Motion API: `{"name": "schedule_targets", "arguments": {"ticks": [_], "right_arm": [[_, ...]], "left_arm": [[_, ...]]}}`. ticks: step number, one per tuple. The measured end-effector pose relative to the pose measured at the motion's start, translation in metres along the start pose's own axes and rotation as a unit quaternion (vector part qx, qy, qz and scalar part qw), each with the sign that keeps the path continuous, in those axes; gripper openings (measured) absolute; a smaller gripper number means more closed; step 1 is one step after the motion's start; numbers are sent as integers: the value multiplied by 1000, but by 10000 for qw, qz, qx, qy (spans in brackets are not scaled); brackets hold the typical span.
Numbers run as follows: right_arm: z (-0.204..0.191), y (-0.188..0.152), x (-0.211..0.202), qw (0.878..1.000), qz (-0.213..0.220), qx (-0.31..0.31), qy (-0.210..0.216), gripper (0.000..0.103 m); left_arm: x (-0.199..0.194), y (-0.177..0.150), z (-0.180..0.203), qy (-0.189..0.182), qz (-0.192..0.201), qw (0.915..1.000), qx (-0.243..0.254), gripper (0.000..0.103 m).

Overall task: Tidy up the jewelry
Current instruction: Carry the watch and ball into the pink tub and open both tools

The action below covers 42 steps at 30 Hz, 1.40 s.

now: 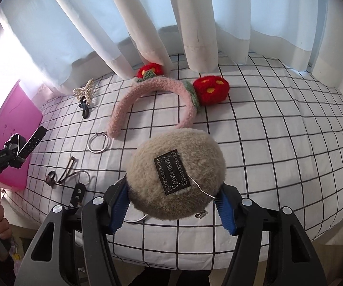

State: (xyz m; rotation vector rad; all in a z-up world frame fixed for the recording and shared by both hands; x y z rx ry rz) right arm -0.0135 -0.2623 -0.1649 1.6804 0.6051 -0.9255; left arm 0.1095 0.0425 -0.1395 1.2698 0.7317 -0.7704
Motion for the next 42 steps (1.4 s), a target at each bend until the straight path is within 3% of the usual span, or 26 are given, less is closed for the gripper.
{"name": "schedule_targets", "arguments": {"ticks": [6,12,16,22,29,33,38,42], "right_arm": [[-36,45,-36,9957,452,-571,568,61],[-100,87,-59,9785,722,-1271,1457,61],[-160,110,-68,9614,782,-1673,2041,61],[-266,135,-77,9345,855,-2156,2699,61],[-401,155,-69,9142,763,-2538,3067,61],[-467,160,-51,9084,584,-2738,3105,61],[-531,156,-11,9053,175,-3049,2953,61],[-558,146,27,9060,-281,-3292,2646,61]], "left_arm": [[-60,14,14,-8,403,9991,-109,24],[-119,30,16,96,871,9956,-338,24],[-143,44,-11,290,1011,9927,-593,24],[-166,73,-83,787,1183,9863,-834,24],[-153,109,-182,1099,1076,9825,-1054,24],[-128,121,-226,1142,771,9845,-1089,24],[-90,119,-257,1009,330,9882,-1108,24],[-63,117,-269,903,-13,9897,-1108,24]]}}
Point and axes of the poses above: each gripper's, at about its wrist camera, not at the fingertips, and x roughly the way its jaws point, z to its right, y to its top, the point moved 8 cm from there along x, roughly the way its jaws point, and after that the axes turned 5 degrees about -y, right-handed, at the moved point
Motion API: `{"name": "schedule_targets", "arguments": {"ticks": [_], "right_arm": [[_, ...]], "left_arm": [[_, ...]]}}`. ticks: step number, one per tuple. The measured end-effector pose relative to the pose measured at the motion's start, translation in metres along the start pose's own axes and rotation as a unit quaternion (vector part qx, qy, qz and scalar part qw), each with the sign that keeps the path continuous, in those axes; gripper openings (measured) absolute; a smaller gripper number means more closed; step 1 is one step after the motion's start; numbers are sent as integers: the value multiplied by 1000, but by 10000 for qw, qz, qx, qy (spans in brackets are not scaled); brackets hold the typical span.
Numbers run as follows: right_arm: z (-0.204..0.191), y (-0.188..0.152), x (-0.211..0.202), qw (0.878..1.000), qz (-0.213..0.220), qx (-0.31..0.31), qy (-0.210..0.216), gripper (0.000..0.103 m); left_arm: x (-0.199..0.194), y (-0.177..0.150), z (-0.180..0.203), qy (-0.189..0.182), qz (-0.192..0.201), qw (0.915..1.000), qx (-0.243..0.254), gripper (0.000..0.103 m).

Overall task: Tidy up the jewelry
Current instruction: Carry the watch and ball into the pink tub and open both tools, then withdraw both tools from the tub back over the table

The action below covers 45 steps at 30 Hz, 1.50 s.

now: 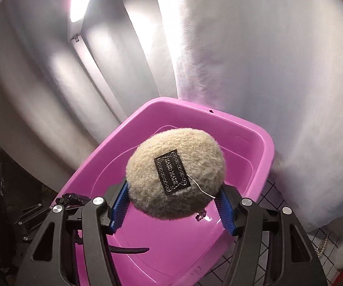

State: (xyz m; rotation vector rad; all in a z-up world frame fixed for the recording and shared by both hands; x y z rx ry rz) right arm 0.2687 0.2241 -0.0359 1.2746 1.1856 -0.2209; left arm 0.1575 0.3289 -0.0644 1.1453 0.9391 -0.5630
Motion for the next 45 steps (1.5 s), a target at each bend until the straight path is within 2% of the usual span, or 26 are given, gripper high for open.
{"name": "schedule_targets", "arguments": {"ticks": [5,7,11,17,21,25,26,28,29,30,32,45], "right_arm": [[7,-4,48,9957,-882,-29,-267,62],[6,0,57,9934,-973,-266,-555,61],[3,4,64,9904,-1206,-355,-583,61],[-14,7,91,9842,-1545,-705,-494,61],[-10,1,104,9800,-1805,-656,-525,61],[-6,3,107,9787,-1868,-635,-572,62],[-8,5,112,9778,-1919,-616,-576,65],[-5,3,115,9750,-2042,-554,-676,66],[-2,5,119,9737,-2099,-515,-719,66],[-1,7,121,9733,-2127,-479,-720,66],[-1,8,121,9743,-2092,-461,-691,67],[-2,2,106,9768,-2001,-434,-622,69]], "left_arm": [[22,-2,-2,14,-390,9992,85,24],[30,-5,-3,13,-549,9984,103,24],[40,-10,-7,27,-769,9970,52,24],[45,-9,-16,41,-802,9967,-78,24],[45,-10,-15,27,-850,9963,-112,24],[47,-9,-20,96,-895,9958,-146,26],[46,-9,-20,82,-896,9958,-173,28],[41,-7,-19,216,-797,9965,-123,49],[38,-4,-18,220,-722,9971,-98,67],[34,-2,-17,186,-622,9979,-72,72],[28,2,-16,253,-513,9984,3,72],[20,-6,-18,248,-485,9985,-90,72]]}}
Point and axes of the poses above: each gripper's, at about its wrist camera, not at the fingertips, and x roughly the way its jaws point, z to its right, y to its top, the point moved 8 cm from there along x, roughly the way its jaws point, and after that the axes turned 5 degrees about -y, right-handed, at the moved point
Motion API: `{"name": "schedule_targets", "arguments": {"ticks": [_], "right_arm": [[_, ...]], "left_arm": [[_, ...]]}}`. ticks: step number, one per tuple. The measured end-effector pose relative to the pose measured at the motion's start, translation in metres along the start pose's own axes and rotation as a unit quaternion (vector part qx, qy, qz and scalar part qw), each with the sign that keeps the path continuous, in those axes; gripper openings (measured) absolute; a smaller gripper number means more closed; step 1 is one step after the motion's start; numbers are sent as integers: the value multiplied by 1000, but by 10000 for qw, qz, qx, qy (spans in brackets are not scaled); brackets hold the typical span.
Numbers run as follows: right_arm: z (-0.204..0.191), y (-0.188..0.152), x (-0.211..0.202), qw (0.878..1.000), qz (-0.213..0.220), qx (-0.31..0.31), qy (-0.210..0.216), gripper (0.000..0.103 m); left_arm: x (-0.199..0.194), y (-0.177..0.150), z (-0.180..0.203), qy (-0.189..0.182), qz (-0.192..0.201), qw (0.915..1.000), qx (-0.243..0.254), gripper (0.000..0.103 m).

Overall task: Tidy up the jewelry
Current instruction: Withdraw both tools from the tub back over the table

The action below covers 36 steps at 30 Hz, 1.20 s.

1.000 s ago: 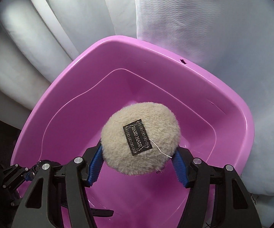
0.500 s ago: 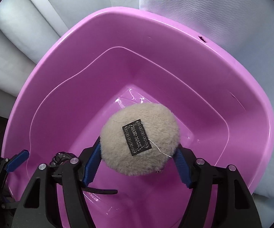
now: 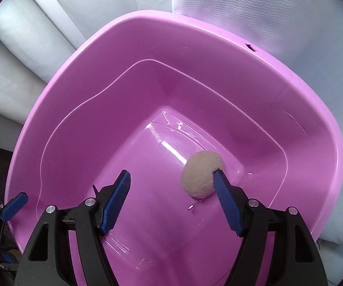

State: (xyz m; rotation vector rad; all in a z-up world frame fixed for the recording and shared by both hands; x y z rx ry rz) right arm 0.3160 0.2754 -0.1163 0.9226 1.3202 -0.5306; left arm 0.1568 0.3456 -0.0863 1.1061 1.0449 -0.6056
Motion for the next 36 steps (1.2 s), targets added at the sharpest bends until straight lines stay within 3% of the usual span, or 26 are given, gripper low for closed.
{"name": "schedule_targets", "arguments": {"ticks": [10,18,24,30,36], "right_arm": [[-9,-11,-24,9992,381,51,76,69],[-7,-32,-68,9942,1043,238,134,69],[5,-58,-108,9874,1527,421,68,69],[41,-110,-143,9784,1919,761,78,69],[94,-189,-163,9690,2136,1244,-58,73]], "left_arm": [[-19,-7,-3,-18,193,9998,-88,77],[-44,-16,3,34,447,9990,-61,79],[-77,-22,14,132,805,9967,49,89],[-106,-34,43,133,1141,9932,179,95],[-125,-56,87,-14,1246,9914,409,97]]}}
Point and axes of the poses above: each gripper's, at about its wrist camera, not at the fingertips, and x roughly the way its jaws point, z to its right, y to its top, the point moved 8 cm from there along x, roughly the way its jaws point, and after that the axes turned 5 degrees about -y, right-handed, at the moved point
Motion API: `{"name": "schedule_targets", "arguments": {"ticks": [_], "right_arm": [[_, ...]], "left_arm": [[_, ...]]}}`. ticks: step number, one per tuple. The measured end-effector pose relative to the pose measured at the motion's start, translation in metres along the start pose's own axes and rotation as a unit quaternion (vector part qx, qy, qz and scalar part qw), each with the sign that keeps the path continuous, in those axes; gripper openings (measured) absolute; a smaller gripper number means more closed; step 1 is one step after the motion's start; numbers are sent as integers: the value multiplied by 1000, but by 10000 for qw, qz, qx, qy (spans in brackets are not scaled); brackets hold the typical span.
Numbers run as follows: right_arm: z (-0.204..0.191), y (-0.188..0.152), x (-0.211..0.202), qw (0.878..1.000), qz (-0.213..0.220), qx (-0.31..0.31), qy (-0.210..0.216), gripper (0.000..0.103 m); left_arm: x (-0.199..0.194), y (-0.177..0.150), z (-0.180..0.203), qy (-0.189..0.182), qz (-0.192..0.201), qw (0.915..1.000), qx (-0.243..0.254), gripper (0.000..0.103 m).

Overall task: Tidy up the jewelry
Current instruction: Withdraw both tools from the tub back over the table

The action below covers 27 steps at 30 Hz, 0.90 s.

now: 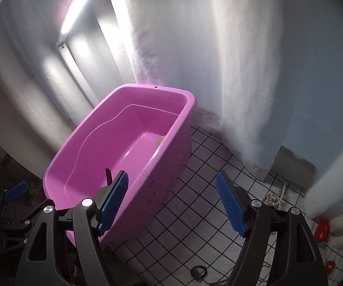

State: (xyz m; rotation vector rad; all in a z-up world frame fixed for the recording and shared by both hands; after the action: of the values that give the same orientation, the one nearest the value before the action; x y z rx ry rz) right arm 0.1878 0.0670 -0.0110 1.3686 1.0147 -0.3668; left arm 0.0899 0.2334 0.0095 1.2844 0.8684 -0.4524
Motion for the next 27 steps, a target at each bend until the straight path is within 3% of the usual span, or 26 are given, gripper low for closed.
{"name": "schedule_targets", "arguments": {"ticks": [7,15,22,27], "right_arm": [[98,-86,-66,9971,65,562,-506,73],[195,-198,-123,9849,-43,1441,-954,73],[232,-255,-144,9801,-86,1662,-1084,73],[244,-285,-143,9792,-157,1754,-1009,73]], "left_arm": [[-17,-32,60,-408,-69,9990,186,97],[-35,-76,123,-733,-94,9966,366,97],[-34,-128,163,-879,-276,9949,419,97],[-24,-161,175,-693,-406,9955,493,97]]}}
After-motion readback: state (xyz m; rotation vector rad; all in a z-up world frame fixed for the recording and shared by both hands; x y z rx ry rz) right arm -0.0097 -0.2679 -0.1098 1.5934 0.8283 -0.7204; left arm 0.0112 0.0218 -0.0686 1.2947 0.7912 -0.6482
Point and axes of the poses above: each gripper's, at about its wrist camera, not at the fingertips, and x roughly the way its jaws point, z to its right, y to its top, the point moved 8 cm from there along x, roughly the way its jaws point, and after that the axes turned 5 degrees about -y, right-handed, at the moved point
